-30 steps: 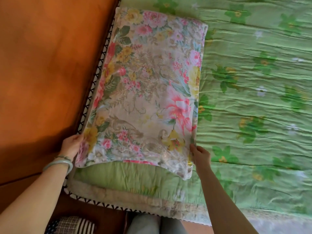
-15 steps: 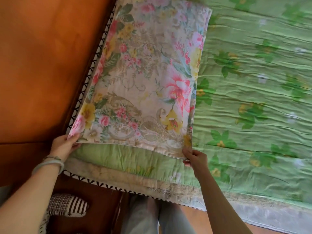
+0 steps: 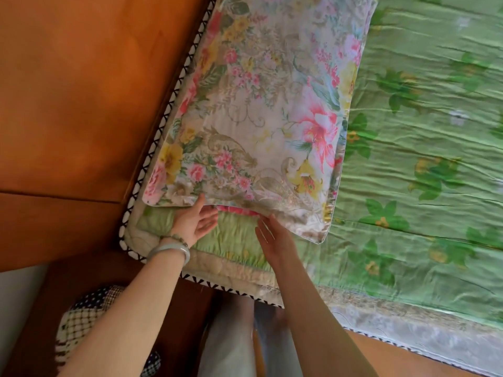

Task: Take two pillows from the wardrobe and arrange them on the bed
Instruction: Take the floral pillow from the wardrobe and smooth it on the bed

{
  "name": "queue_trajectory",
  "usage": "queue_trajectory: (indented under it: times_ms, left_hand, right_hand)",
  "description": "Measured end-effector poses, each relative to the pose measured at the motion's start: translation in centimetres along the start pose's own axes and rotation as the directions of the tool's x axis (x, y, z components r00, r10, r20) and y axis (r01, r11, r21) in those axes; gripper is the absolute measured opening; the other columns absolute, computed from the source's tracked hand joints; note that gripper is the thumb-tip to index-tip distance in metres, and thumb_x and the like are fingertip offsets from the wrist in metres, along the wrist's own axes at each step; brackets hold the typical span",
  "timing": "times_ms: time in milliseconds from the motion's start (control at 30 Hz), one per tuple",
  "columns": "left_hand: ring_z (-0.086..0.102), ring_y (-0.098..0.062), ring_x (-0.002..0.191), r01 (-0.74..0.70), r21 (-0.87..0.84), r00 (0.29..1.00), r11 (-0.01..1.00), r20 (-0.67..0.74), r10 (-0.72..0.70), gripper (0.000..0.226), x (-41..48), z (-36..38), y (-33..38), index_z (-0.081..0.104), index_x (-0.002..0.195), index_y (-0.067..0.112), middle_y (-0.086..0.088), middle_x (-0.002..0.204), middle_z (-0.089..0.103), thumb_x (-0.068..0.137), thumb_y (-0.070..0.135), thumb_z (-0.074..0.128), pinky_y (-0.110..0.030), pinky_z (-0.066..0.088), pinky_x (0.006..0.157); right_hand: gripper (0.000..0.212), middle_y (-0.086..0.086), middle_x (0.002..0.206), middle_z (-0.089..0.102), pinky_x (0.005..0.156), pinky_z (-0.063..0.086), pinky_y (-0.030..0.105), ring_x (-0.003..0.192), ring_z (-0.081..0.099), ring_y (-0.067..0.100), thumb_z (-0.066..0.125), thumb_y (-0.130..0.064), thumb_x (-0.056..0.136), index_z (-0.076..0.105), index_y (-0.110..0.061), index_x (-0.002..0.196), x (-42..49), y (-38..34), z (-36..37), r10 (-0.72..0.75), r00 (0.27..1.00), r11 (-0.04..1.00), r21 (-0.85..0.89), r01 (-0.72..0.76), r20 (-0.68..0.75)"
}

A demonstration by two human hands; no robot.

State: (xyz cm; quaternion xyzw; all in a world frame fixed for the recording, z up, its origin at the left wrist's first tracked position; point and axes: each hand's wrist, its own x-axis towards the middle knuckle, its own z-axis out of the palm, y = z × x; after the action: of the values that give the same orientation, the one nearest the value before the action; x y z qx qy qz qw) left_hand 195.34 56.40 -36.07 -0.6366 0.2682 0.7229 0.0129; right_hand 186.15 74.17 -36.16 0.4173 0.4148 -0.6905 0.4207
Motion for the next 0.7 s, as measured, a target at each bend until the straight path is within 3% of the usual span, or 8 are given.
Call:
queue_trajectory:
  times_ms: [167, 300, 400, 600, 700]
  left_hand:
    - [0.069, -0.012, 0.095, -0.047, -0.031, 0.998, 0.998, 0.047, 0.049, 0.024, 1.2, 0.2, -0.1, 0.063, 0.101, 0.011, -0.003, 0.102, 0.072, 0.091, 0.033, 0.067, -0.027, 0.056, 0.08]
    - [0.073, -0.01, 0.072, -0.109, 0.09, 0.994, 0.99, 0.041, 0.106, 0.011, 1.7, -1.4, -0.1, 0.065, 0.092, 0.002, -0.003, 0.077, 0.075, 0.089, 0.011, 0.069, -0.02, 0.057, 0.061]
    - [0.072, -0.007, 0.063, -0.176, 0.185, 0.984, 0.967, 0.004, 0.178, 0.007, 1.7, -3.3, -0.7, 0.066, 0.088, 0.003, 0.001, 0.066, 0.074, 0.087, 0.009, 0.07, -0.017, 0.055, 0.057]
    - [0.063, -0.003, 0.044, -0.223, 0.32, 0.952, 0.921, -0.132, 0.277, 0.013, 1.8, -3.3, -2.3, 0.066, 0.079, -0.001, -0.008, 0.065, 0.066, 0.088, 0.008, 0.07, -0.014, 0.052, 0.046]
    - [0.059, -0.006, 0.042, -0.237, 0.297, 0.939, 0.925, -0.173, 0.296, 0.019, 1.6, -2.3, -2.2, 0.066, 0.086, -0.008, -0.012, 0.066, 0.063, 0.089, 0.01, 0.07, -0.014, 0.047, 0.041]
  right_hand:
    - [0.01, 0.011, 0.097, 0.068, 0.074, 0.053, 0.032, 0.096, 0.065, 0.022, 0.063, -0.013, 0.09, 0.065, -0.005, 0.095, 0.4, -0.5, 0.4, -0.084, 0.996, 0.996, -0.044, 0.082, -0.042]
    - [0.005, 0.009, 0.081, 0.068, 0.06, 0.056, 0.029, 0.073, 0.067, 0.02, 0.067, -0.003, 0.084, 0.066, -0.005, 0.088, -0.1, -0.5, -0.9, -0.141, 0.982, 0.986, -0.11, 0.127, -0.124]
    - [0.012, 0.009, 0.074, 0.069, 0.055, 0.055, 0.027, 0.063, 0.069, 0.019, 0.072, -0.002, 0.079, 0.067, 0.001, 0.089, -0.6, 0.3, -1.6, -0.145, 0.976, 0.969, -0.225, 0.106, -0.165]
    - [0.014, 0.013, 0.064, 0.067, 0.046, 0.053, 0.024, 0.048, 0.065, 0.017, 0.077, -0.005, 0.075, 0.065, 0.003, 0.078, 0.4, 1.4, -0.8, -0.16, 0.928, 0.954, -0.295, 0.058, -0.337]
    - [0.016, 0.013, 0.061, 0.065, 0.048, 0.055, 0.029, 0.048, 0.064, 0.021, 0.076, -0.007, 0.077, 0.064, 0.003, 0.081, 0.0, 0.6, -0.8, -0.071, 0.943, 0.972, -0.234, -0.007, -0.324]
